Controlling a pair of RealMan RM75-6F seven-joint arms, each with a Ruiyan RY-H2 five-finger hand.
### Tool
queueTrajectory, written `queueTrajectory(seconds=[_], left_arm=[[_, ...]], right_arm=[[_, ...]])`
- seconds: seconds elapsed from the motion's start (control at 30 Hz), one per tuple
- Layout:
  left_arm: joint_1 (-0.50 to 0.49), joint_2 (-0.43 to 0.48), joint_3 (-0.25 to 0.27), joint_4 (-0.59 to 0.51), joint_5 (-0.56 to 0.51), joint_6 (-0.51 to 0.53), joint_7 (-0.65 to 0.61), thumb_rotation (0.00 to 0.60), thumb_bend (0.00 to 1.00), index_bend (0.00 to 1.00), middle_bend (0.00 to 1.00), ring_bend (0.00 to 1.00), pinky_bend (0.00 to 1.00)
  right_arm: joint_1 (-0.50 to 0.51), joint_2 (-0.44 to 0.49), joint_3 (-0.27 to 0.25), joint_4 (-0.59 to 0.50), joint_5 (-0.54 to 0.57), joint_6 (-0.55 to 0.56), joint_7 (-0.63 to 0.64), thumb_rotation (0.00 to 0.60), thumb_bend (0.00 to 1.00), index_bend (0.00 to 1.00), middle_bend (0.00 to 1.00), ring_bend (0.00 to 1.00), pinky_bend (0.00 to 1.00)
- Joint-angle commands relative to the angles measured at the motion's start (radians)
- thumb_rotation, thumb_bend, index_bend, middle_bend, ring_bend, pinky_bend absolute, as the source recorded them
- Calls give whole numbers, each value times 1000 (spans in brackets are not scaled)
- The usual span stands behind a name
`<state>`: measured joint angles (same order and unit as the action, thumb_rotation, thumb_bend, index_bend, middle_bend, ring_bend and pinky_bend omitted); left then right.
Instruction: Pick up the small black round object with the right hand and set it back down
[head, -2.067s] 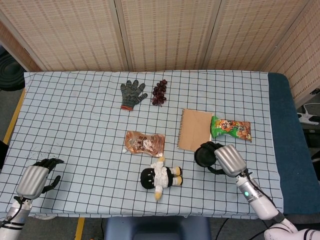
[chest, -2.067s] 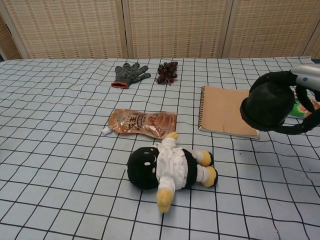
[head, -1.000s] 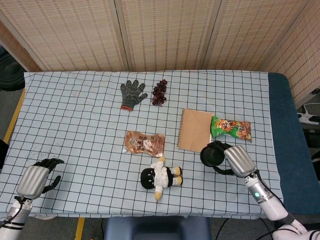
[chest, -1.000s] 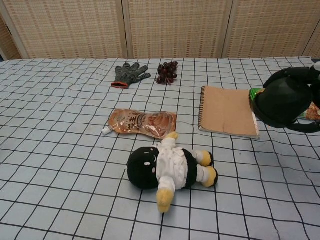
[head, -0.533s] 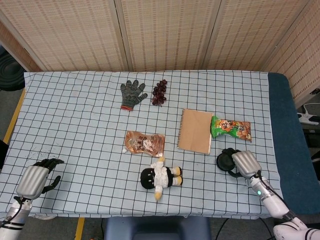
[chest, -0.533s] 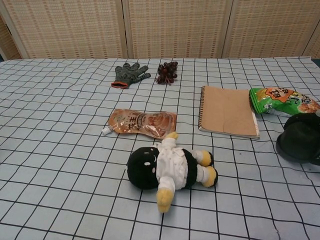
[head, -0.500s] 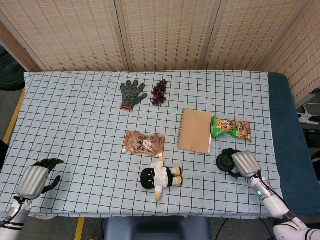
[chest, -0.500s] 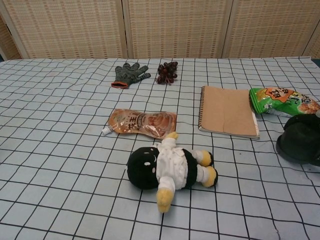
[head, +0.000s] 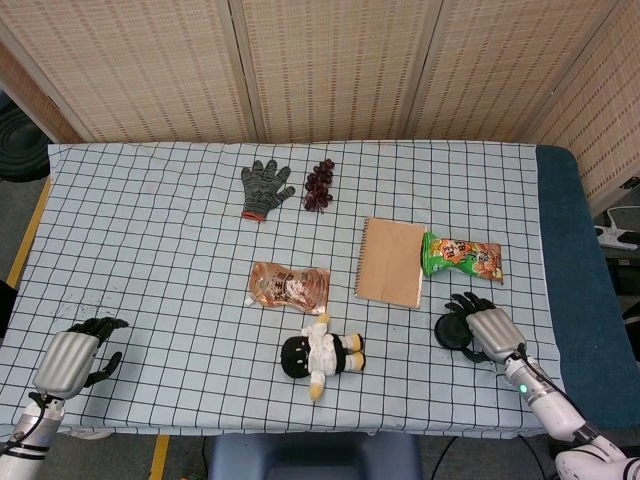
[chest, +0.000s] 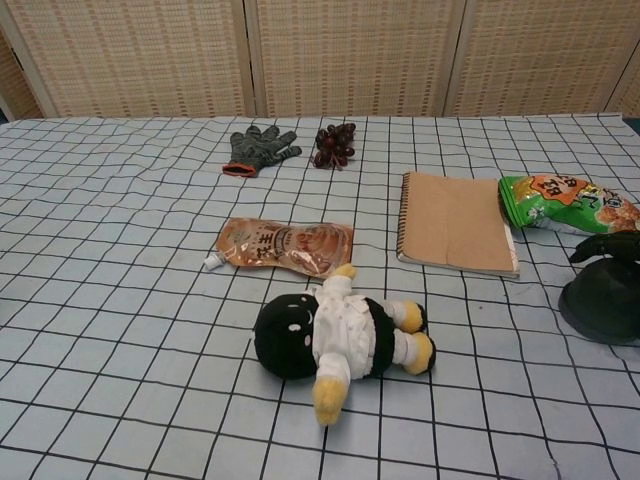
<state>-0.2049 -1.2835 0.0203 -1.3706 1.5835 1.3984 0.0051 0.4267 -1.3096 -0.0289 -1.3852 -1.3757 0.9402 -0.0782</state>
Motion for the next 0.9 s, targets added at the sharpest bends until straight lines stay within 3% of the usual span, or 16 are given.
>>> queueTrajectory(seconds=[0.03,0.23,0.53,0.6,0.73,0.9], left_arm=[[1,1,1,-1,0,1,0,600,389,291,335,326,492],[-1,0,1,0,0,-2,0,600,388,291,334,326,492],[-2,-1,0,3,-4,-7,-2,600,388,292,335,329,492],[-2,-1,1,3,-3,-8,-1,600,388,291,335,329,492],[-2,-1,1,3,0,-5,2,600,388,292,334,329,492],[-2,-2,0,4,-3,-6,1,600,389,292,335,329,492]], right_arm=[[1,5,1,-7,3,-4,-3,600,175,37,0,0,101],[2,15,5,-32,-3,0,9,600,160,20,0,0,91],[-16,19,7,-62,6,28,0,600,161,97,3,0,98],[-24,7,11,-52,-1,53,-4,600,161,139,56,0,155],[-37,-16,19,-30,-10,88,6,600,161,255,221,94,420],[-47,-41,23,11,-40,130,24,600,161,396,339,222,476]])
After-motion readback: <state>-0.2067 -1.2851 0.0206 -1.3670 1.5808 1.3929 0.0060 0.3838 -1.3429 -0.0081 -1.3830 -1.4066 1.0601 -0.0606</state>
